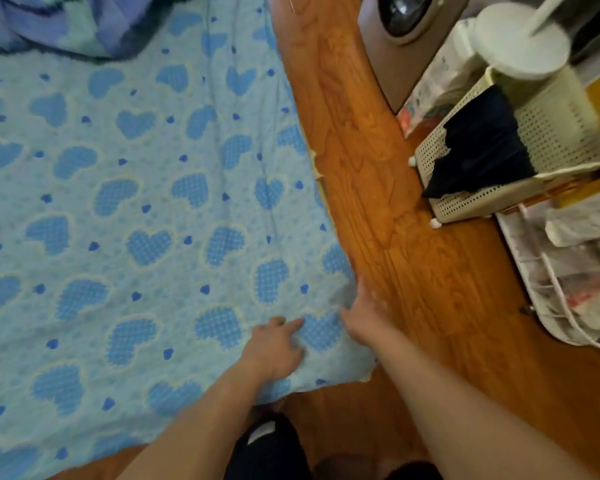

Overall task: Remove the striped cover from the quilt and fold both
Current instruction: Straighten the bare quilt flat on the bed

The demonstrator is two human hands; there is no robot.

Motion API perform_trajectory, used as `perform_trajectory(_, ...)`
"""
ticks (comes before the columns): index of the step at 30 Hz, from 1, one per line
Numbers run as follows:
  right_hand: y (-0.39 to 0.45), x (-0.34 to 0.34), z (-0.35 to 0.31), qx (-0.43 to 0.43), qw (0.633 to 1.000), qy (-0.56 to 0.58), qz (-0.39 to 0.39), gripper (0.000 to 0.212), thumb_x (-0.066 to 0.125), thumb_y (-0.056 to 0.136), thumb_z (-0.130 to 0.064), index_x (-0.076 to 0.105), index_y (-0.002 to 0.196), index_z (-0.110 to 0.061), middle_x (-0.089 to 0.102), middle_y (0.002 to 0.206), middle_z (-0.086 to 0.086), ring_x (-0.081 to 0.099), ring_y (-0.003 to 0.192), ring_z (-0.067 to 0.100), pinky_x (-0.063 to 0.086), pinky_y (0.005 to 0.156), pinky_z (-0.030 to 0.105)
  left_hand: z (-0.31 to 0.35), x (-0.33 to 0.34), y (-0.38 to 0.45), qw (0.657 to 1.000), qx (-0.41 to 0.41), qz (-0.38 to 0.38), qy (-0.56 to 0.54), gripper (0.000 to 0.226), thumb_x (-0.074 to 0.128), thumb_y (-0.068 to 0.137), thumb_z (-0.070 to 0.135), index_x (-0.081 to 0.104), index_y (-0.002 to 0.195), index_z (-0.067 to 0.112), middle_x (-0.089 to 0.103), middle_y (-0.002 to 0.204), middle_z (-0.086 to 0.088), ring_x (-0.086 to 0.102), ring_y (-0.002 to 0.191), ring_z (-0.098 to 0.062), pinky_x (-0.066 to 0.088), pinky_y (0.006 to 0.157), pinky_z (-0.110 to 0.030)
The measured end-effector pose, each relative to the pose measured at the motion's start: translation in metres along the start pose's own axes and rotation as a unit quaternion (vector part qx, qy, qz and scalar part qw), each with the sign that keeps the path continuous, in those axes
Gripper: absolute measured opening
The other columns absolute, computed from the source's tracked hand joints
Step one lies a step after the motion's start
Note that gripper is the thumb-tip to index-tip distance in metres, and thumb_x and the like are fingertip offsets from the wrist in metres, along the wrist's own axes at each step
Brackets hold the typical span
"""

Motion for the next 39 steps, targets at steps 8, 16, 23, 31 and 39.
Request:
perform_trajectory(8, 0.016, 0.01, 0.014, -0.097, 0.99, -0.016, -0.104, 0.029, 0.041, 0.094, -0.027, 0.066, 0.106, -0.019, 0.068, 0.113, 0.009, 0.063, 0.106, 0.032, 0.048, 0.084, 0.031, 0.018, 0.004, 0.004, 0.987, -0.14, 0.036, -0.064, 0.064, 0.06, 0.09, 0.032, 0.039, 0.15, 0.028, 0.041, 0.151, -0.003, 0.044, 0.136, -0.022, 0.028, 0.113, -0.027)
perform_trajectory(16, 0.083, -0.126, 0.099, -0.125, 0.966, -0.027, -0.225, 0.018, 0.047, 0.097, -0.022, 0.057, 0.084, -0.028, 0.066, 0.093, -0.001, 0.063, 0.085, 0.019, 0.052, 0.07, 0.031, 0.084, 0.046, 0.014, 0.916, -0.378, 0.051, -0.127, 0.067, 0.046, 0.093, 0.053, 0.029, 0.151, 0.024, 0.031, 0.15, -0.012, 0.037, 0.134, -0.04, 0.033, 0.113, -0.046)
perform_trajectory(23, 0.152, -0.264, -0.017, -0.204, 0.968, -0.066, -0.134, 0.014, 0.048, 0.101, -0.025, 0.059, 0.093, -0.023, 0.065, 0.097, 0.001, 0.064, 0.09, 0.019, 0.057, 0.081, 0.037, 0.146, -0.042, 0.055, 0.843, -0.407, 0.211, -0.281, 0.063, 0.056, 0.093, 0.052, 0.034, 0.142, 0.018, 0.038, 0.14, -0.016, 0.042, 0.128, -0.039, 0.043, 0.102, -0.049)
perform_trajectory(31, 0.192, -0.263, -0.123, -0.286, 0.919, -0.223, -0.156, 0.012, 0.05, 0.098, -0.024, 0.061, 0.095, -0.023, 0.066, 0.091, 0.002, 0.065, 0.085, 0.02, 0.059, 0.077, 0.04, 0.103, -0.064, 0.071, 0.83, -0.458, 0.224, -0.227, 0.053, 0.053, 0.097, 0.025, 0.027, 0.143, 0.021, 0.039, 0.139, -0.012, 0.048, 0.12, -0.037, 0.052, 0.089, -0.052)
perform_trajectory(39, 0.172, -0.242, -0.254, -0.41, 0.825, -0.358, -0.151, 0.034, 0.041, 0.094, -0.016, 0.055, 0.125, -0.018, 0.058, 0.12, 0.005, 0.055, 0.093, 0.02, 0.044, 0.072, 0.032, -0.041, -0.205, -0.102, 0.616, -0.633, 0.451, -0.124, 0.033, 0.051, 0.091, 0.009, 0.05, 0.124, 0.008, 0.052, 0.12, -0.025, 0.054, 0.107, -0.044, 0.046, 0.083, -0.054)
Point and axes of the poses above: each hand's wrist, its own y-axis towards the middle knuckle, its own x-axis out of the palm, z = x × y, the point moved 9 cm from there along y, towards the middle knuckle
